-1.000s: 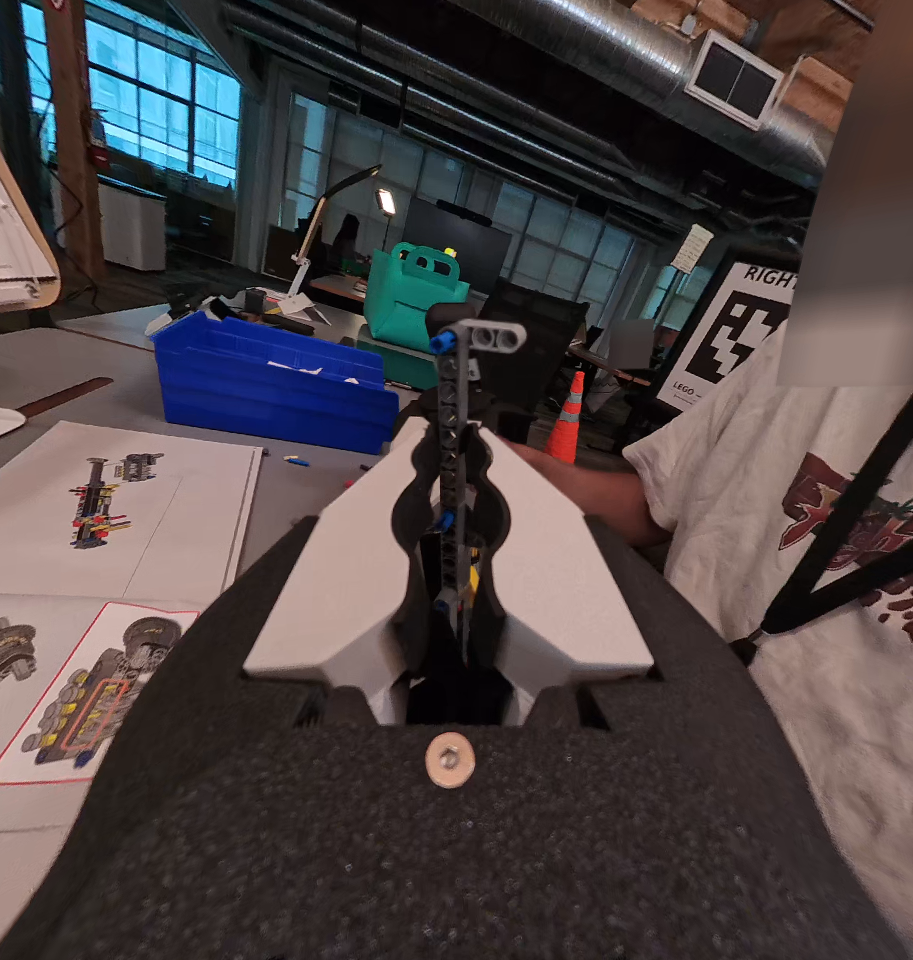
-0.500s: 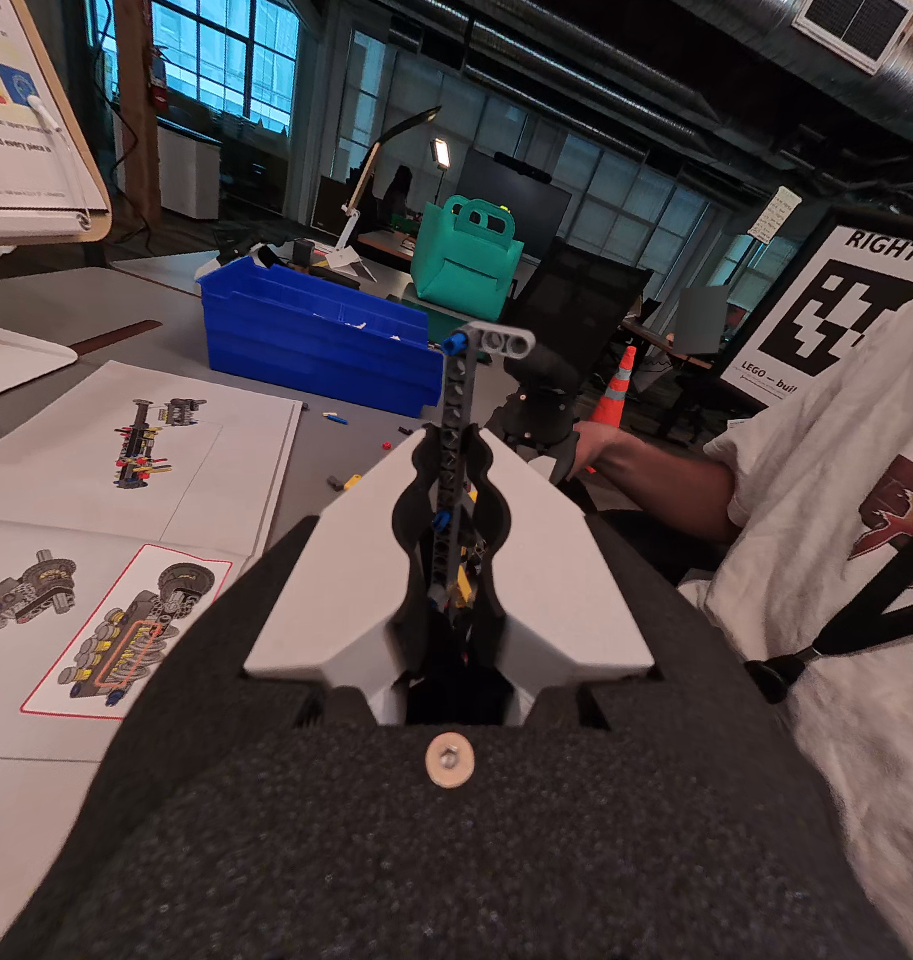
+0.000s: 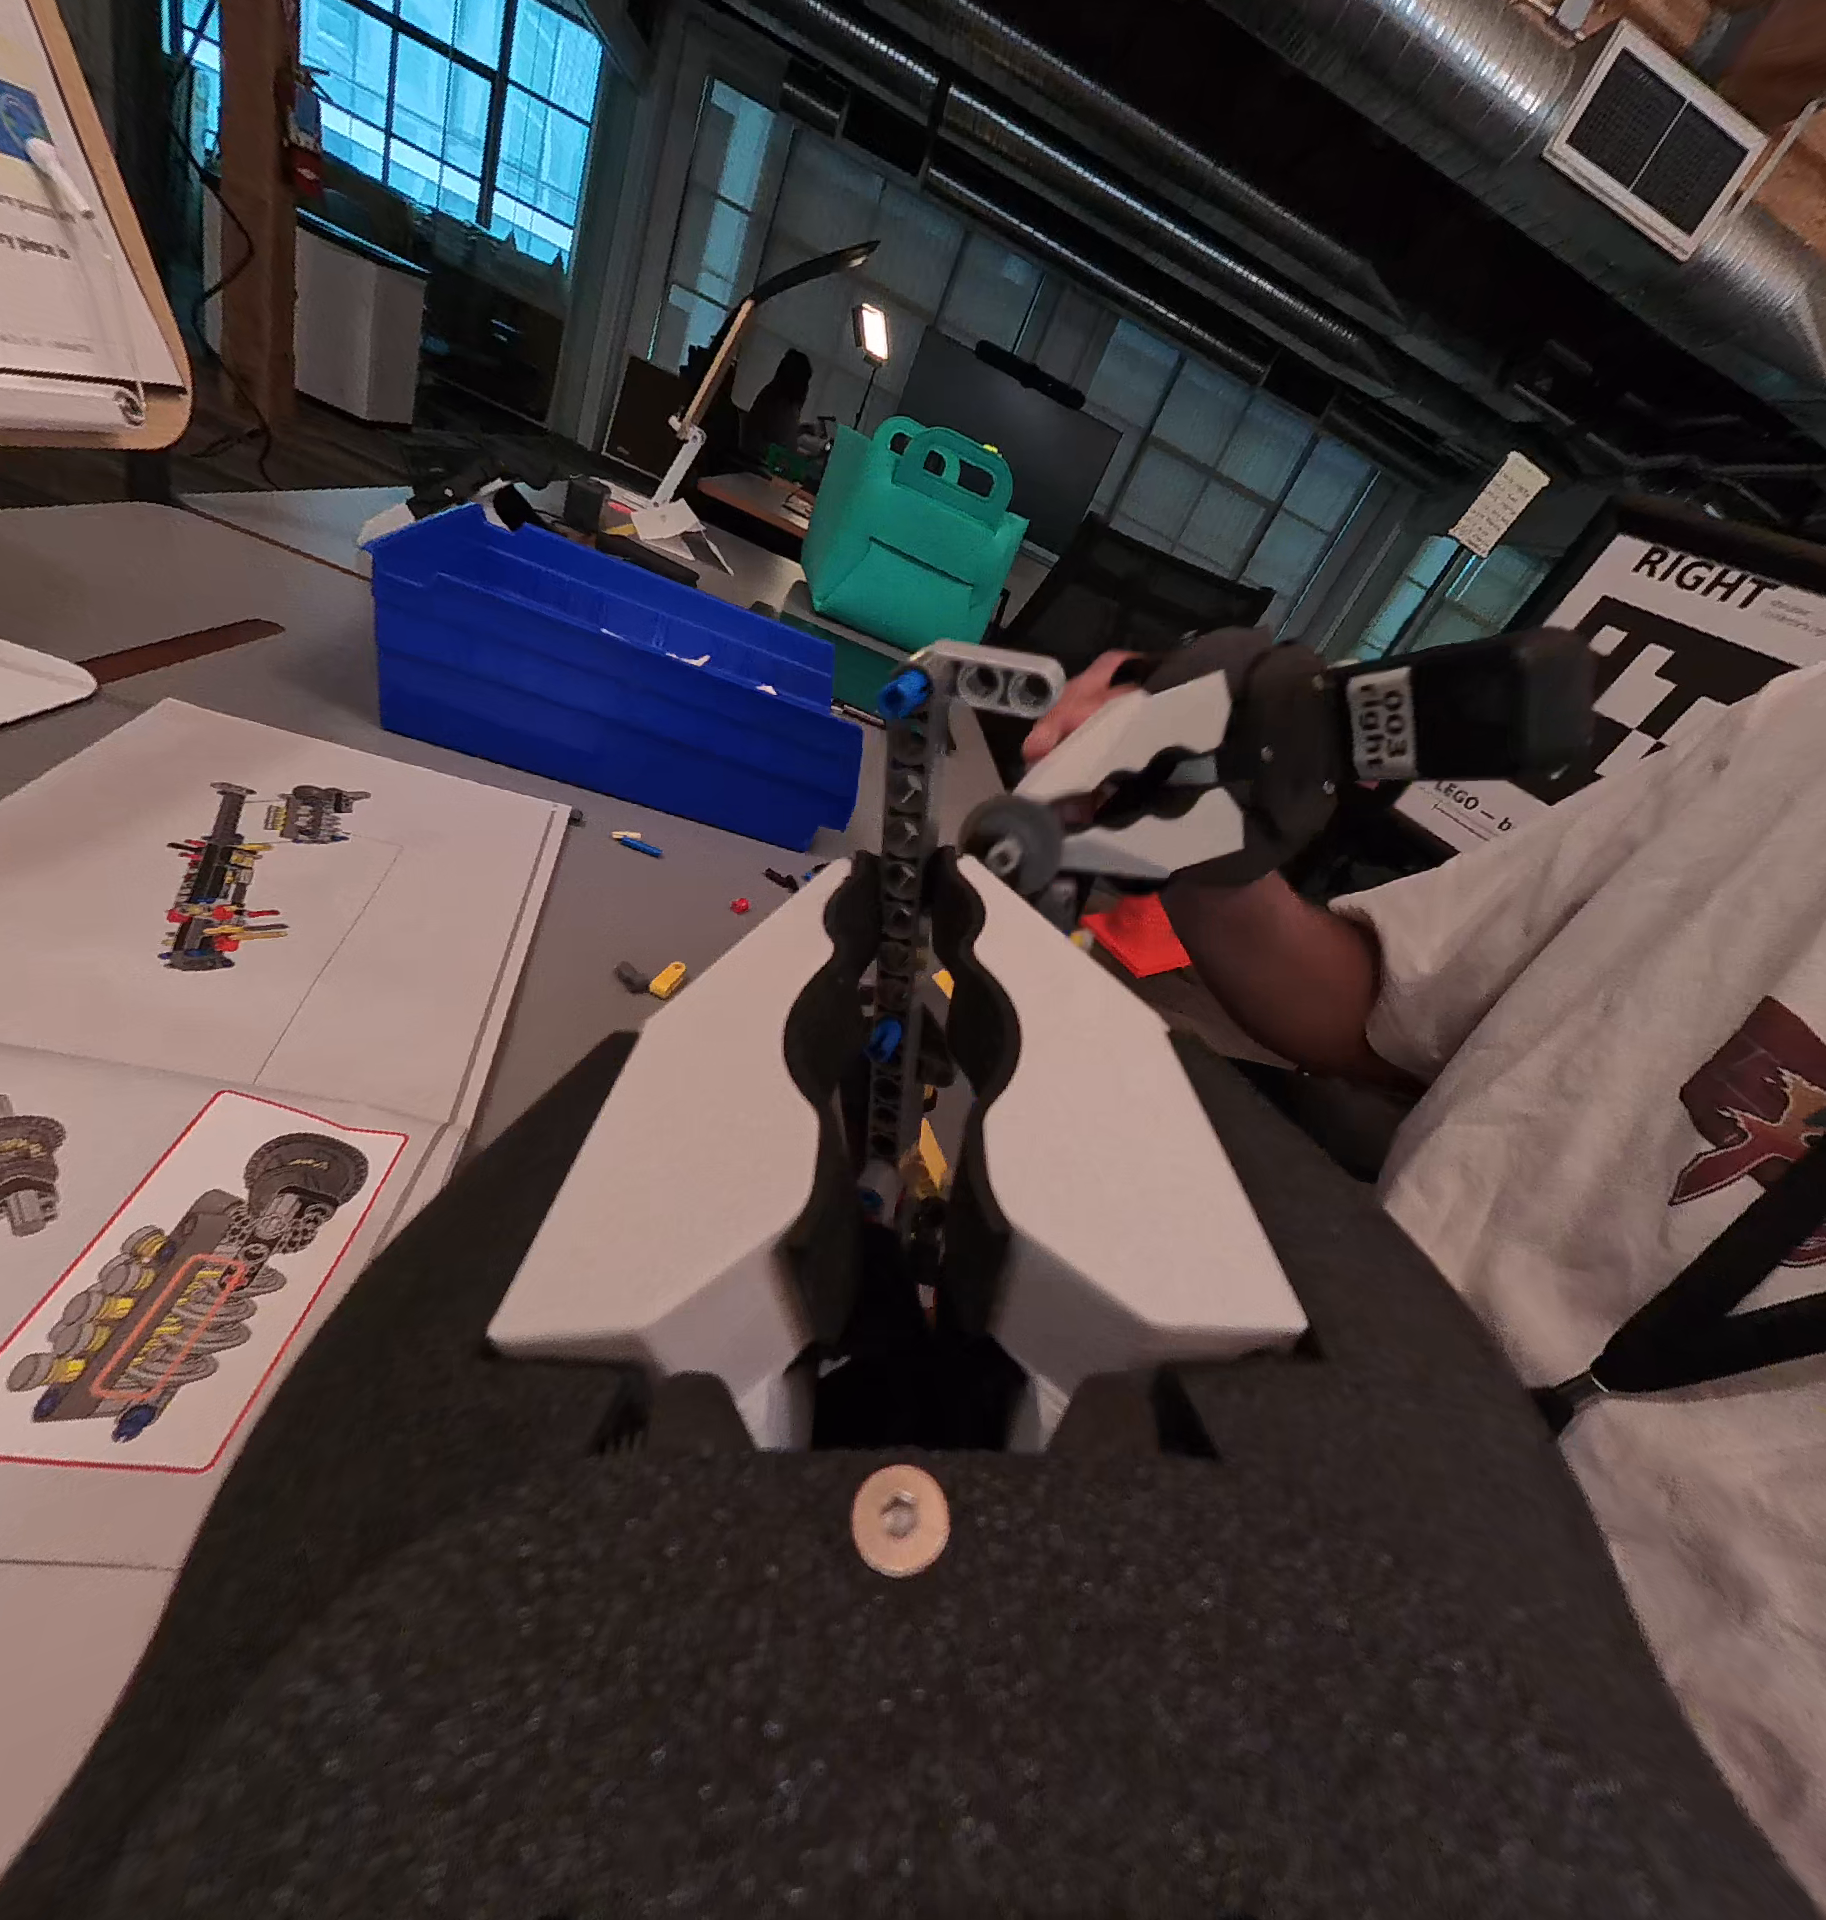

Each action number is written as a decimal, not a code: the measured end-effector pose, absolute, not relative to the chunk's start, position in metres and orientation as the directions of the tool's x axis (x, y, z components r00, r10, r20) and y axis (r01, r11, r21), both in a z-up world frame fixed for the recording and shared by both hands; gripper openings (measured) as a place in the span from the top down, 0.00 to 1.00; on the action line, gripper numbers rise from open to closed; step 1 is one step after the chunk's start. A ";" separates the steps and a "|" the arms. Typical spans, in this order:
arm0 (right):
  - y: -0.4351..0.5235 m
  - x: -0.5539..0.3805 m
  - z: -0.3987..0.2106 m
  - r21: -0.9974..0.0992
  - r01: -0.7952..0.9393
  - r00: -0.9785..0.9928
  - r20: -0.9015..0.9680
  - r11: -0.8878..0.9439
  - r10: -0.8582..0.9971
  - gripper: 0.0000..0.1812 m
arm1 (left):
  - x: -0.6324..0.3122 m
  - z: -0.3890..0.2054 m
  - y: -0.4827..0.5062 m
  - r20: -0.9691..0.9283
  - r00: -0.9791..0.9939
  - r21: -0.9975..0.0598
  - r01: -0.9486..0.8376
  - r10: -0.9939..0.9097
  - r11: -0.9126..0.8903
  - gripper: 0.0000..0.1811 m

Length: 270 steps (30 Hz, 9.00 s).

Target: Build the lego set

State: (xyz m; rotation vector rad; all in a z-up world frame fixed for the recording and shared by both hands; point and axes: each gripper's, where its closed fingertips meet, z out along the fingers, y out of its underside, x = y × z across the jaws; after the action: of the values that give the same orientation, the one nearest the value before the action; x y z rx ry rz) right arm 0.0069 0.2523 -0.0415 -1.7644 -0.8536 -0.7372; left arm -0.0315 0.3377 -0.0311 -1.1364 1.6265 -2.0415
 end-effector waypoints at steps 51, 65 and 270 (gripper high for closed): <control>0.306 -0.002 -0.015 -0.272 0.933 0.326 0.915 -0.236 0.236 0.97 | -0.028 -0.046 0.338 0.323 -0.683 -0.944 -0.184 -0.655 -0.274 0.97; 0.313 -0.012 -0.020 -0.327 0.920 0.377 0.887 -0.214 0.266 0.97 | -0.033 -0.042 0.335 0.322 -0.713 -0.942 -0.180 -0.623 -0.281 0.97; 0.339 -0.012 -0.030 -0.897 -0.426 0.616 -0.382 -0.116 0.689 0.97 | -0.019 -0.043 0.356 0.231 -0.628 -0.971 -0.099 -0.743 -0.218 0.96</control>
State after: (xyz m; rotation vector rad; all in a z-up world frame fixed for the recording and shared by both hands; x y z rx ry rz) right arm -0.0117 0.3391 -0.0299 -1.3921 -0.2426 0.9633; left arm -0.0190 0.3561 -0.0430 -0.9965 1.5938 -1.8976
